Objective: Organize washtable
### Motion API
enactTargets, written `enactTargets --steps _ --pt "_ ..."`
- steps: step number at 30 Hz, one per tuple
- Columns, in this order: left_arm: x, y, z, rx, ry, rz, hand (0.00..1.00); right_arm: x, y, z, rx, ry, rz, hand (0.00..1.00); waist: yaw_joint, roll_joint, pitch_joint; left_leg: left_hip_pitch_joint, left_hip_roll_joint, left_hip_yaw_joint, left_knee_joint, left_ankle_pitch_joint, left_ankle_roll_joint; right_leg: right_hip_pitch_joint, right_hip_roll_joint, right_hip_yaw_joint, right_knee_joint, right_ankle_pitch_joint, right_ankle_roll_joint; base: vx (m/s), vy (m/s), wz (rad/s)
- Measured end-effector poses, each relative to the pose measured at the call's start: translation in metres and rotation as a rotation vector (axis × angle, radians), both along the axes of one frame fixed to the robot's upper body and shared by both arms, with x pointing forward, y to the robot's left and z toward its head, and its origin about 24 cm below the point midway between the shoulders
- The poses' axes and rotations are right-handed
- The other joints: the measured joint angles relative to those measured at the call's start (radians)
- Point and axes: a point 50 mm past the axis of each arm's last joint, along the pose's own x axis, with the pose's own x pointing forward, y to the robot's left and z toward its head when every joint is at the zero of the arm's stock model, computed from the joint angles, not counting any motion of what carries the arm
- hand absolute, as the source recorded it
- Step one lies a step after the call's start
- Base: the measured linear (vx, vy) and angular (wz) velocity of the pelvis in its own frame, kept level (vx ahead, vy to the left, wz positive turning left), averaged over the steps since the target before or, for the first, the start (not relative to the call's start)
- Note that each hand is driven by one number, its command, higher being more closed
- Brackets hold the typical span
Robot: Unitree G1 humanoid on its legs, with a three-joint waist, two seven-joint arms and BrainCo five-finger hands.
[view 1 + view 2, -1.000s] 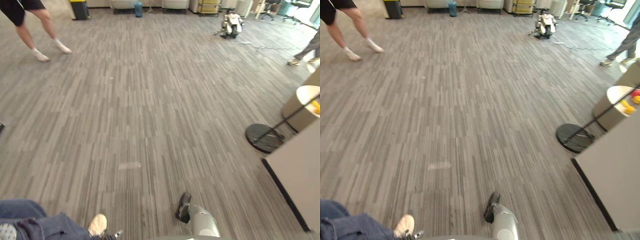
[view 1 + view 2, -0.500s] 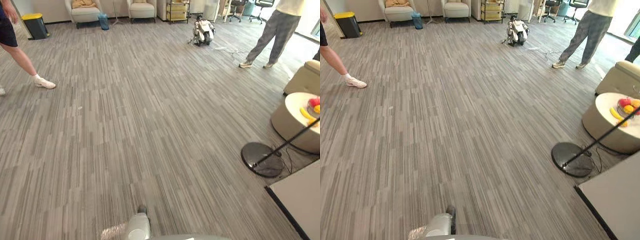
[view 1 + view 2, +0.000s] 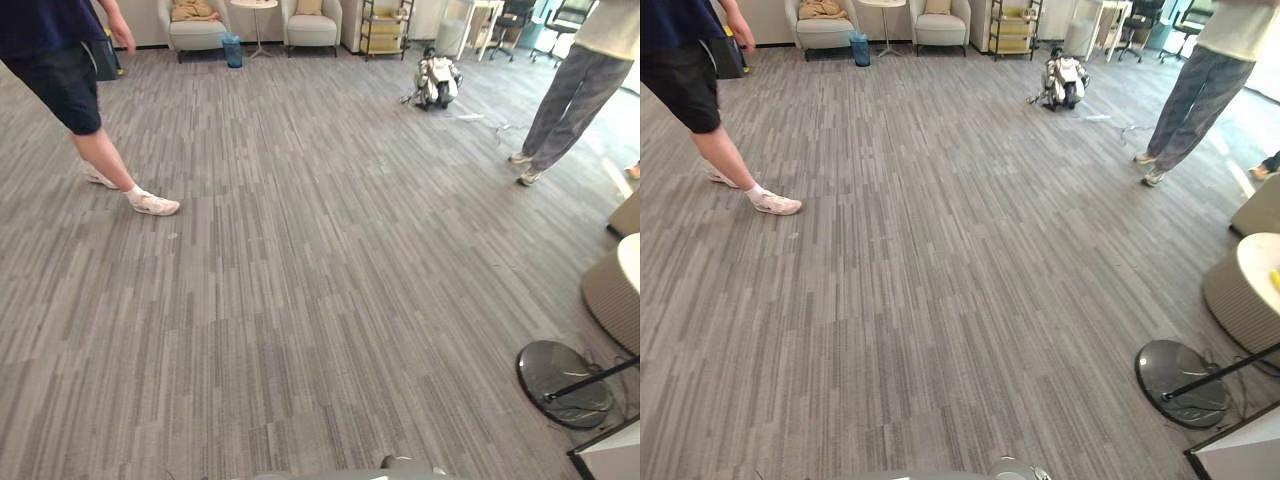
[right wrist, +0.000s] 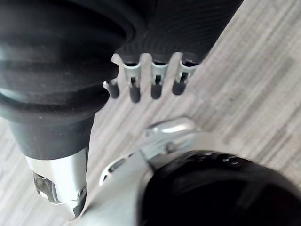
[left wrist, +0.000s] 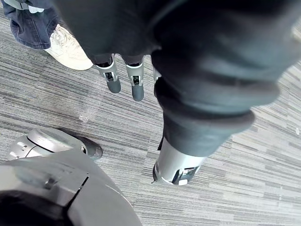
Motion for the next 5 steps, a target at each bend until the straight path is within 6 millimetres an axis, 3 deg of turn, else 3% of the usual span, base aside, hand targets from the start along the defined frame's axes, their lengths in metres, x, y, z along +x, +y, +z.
enactTargets --steps 2,5 --pt "0.0008 -0.0031 -0.0007 -0.009 0.001 -0.007 0.0 0.0033 -0.0041 0.0009 -0.025 -0.001 0.019 0.0 -0.004 0.015 -0.003 -0.003 0.019 -0.011 0.0 -0.003 -0.005 0.021 0.024 -0.02 -0.051 0.015 -0.01 0.15 -0.17 0.14" --pt "0.0002 -0.0011 -0.0005 -0.005 0.002 -0.007 0.0 0.004 -0.0026 0.0008 -0.039 0.003 0.04 0.0 -0.002 0.006 -0.006 0.012 0.038 -0.029 -0.001 -0.014 -0.022 0.074 0.054 -0.049 -0.094 0.017 -0.013 0.03 -0.108 0.17"
